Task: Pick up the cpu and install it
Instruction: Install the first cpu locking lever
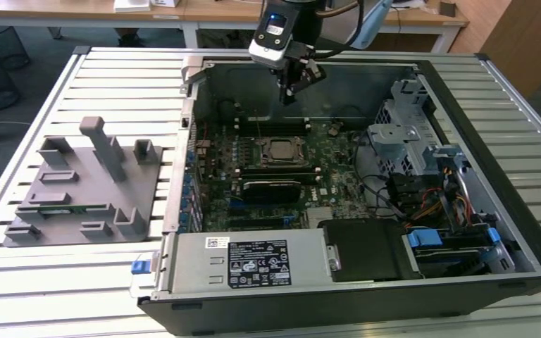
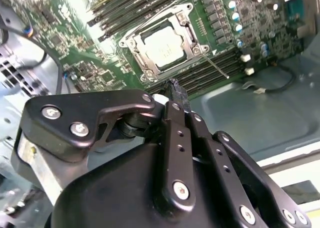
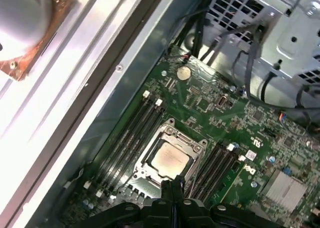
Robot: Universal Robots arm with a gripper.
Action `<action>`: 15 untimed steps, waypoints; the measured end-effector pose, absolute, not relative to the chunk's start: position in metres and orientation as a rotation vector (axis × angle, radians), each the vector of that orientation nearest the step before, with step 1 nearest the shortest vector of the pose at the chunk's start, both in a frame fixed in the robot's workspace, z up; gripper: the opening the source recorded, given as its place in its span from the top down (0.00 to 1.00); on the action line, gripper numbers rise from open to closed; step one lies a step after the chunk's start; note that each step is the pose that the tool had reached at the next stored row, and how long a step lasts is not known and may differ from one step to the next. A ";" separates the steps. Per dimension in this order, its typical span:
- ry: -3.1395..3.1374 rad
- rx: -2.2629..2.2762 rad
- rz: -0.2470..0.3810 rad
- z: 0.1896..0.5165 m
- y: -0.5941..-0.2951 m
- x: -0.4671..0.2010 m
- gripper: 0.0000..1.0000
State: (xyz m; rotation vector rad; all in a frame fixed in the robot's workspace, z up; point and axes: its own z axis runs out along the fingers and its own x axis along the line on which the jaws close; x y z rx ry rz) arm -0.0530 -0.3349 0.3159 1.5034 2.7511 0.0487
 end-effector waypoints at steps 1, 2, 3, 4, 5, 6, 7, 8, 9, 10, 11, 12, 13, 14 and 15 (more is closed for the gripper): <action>2.765 1.479 0.049 0.316 -0.335 -0.053 0.89; 2.778 1.454 0.049 0.316 -0.335 -0.053 0.89; 2.792 1.428 0.049 0.316 -0.335 -0.053 0.89; 2.805 1.403 0.049 0.315 -0.335 -0.053 0.89; 2.818 1.378 0.049 0.315 -0.335 -0.053 0.89; 2.830 1.353 0.049 0.315 -0.335 -0.053 0.89; 2.844 1.325 0.049 0.315 -0.335 -0.053 0.89; 2.855 1.300 0.049 0.315 -0.335 -0.053 0.89; 2.867 1.274 0.049 0.315 -0.335 -0.053 0.89; 2.879 1.248 0.049 0.315 -0.335 -0.053 0.89; 2.890 1.223 0.049 0.315 -0.335 -0.053 0.89; 2.901 1.197 0.049 0.315 -0.335 -0.053 0.89; 2.912 1.171 0.049 0.314 -0.335 -0.053 0.89; 2.924 1.143 0.050 0.314 -0.335 -0.053 0.89; 2.934 1.117 0.049 0.314 -0.335 -0.053 0.89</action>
